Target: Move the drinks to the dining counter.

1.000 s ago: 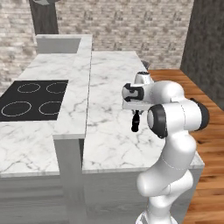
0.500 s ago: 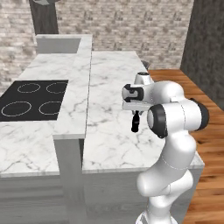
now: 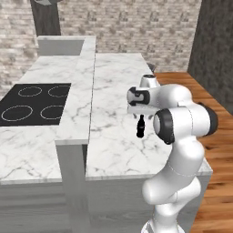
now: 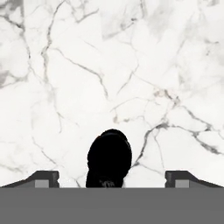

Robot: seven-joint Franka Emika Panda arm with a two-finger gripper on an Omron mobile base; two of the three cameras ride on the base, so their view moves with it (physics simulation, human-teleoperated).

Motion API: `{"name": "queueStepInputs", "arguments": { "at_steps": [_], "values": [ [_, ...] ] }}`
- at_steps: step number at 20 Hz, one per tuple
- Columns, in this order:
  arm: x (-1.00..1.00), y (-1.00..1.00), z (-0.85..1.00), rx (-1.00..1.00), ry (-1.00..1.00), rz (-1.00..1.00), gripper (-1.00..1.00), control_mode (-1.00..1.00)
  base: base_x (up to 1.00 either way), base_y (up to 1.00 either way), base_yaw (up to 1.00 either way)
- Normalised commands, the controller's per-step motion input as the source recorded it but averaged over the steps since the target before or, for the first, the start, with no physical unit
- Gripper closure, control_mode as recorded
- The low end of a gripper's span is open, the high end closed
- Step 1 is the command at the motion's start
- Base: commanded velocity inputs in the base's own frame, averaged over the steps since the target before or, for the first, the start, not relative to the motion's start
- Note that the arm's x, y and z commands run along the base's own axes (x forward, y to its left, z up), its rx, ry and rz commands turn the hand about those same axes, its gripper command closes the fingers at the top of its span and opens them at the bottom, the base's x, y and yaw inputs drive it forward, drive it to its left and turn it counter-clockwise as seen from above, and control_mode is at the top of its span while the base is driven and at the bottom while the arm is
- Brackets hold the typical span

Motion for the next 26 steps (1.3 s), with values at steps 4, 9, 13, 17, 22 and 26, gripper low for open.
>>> {"name": "queueStepInputs", "arguments": {
  "at_steps": [4,9,13,17,22,26],
  "values": [
    [-0.32,0.00,0.49,0.00,-0.11,0.07,-1.00,-1.00,0.00,0.00,0.00],
    [-0.85,0.00,0.52,0.00,-0.11,0.05,-1.00,-1.00,0.00,0.00,0.00],
    [-1.00,-0.01,0.34,0.00,-0.06,0.06,-1.00,-1.00,0.00,0.00,0.00],
    [-1.00,-0.01,0.12,-0.02,0.00,0.07,-1.00,-1.00,0.00,0.00,0.00],
    [-0.90,0.00,0.04,0.00,0.02,0.08,-1.00,-1.00,0.00,0.00,0.00],
    [-0.21,0.00,0.21,0.00,0.03,0.04,-1.00,-1.00,0.00,0.00,0.00]
  ]
}}
